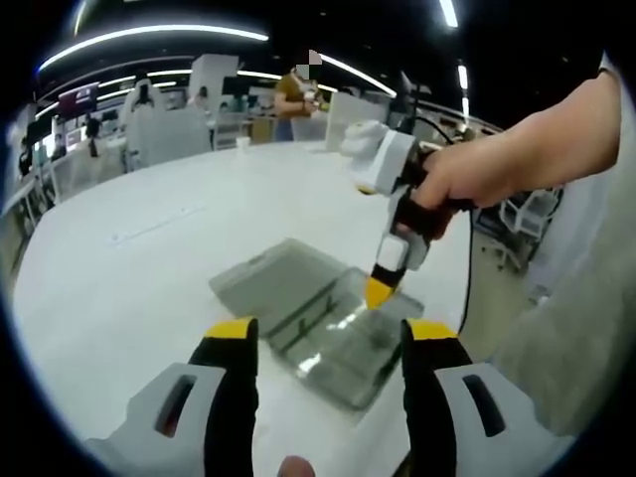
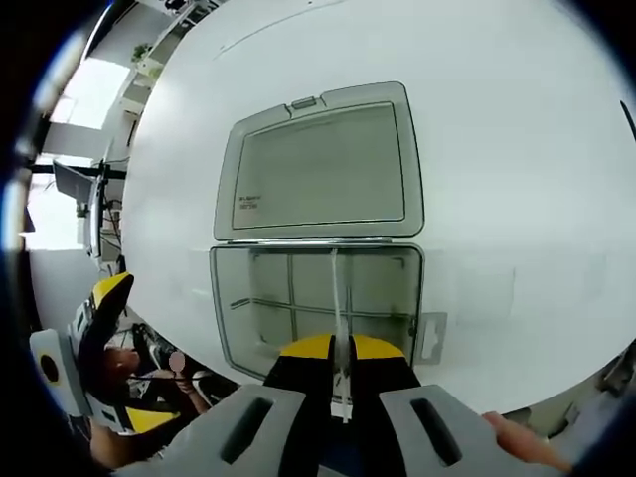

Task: Insert the divider into the dual guide fixture by aligning both edges with the guide slots and pushing it downward to the bottom, including one-sided entry, uneven engagement, binding, and posture correction.

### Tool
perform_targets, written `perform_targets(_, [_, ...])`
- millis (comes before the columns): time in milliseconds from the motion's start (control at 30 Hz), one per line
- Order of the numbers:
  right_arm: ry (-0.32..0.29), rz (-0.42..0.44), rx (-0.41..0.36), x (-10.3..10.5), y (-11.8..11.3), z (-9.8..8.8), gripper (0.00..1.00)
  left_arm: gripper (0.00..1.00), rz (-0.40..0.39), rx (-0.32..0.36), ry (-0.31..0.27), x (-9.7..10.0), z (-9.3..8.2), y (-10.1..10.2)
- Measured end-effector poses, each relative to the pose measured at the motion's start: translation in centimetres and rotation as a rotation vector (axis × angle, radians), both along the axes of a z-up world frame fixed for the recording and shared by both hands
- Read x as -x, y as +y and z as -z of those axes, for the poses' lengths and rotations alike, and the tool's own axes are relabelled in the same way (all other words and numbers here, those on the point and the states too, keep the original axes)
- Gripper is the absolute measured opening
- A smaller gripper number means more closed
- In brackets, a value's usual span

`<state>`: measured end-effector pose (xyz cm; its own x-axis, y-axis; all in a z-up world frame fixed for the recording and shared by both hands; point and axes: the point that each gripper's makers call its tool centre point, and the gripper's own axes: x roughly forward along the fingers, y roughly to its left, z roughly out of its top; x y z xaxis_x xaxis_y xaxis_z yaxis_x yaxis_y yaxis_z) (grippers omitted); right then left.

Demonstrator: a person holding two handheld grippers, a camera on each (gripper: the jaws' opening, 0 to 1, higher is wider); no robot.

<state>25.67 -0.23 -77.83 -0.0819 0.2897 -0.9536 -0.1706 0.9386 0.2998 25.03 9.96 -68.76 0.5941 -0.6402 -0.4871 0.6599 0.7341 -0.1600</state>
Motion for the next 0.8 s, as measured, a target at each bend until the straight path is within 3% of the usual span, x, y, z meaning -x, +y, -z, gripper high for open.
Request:
perform_targets(233, [-0.028, -0.081, 0.091, -0.05, -0.06, 0.06, 0.0, 0.56, 0.005, -0.002, 0.005, 0.07, 0.08, -0.08])
perform_targets(800, [0.005, -0.095, 0.137, -0.28, 0.13, -0.18, 0.0, 0.55, 0.016, -0.013, 0.013, 0.24, 0.08, -0.1])
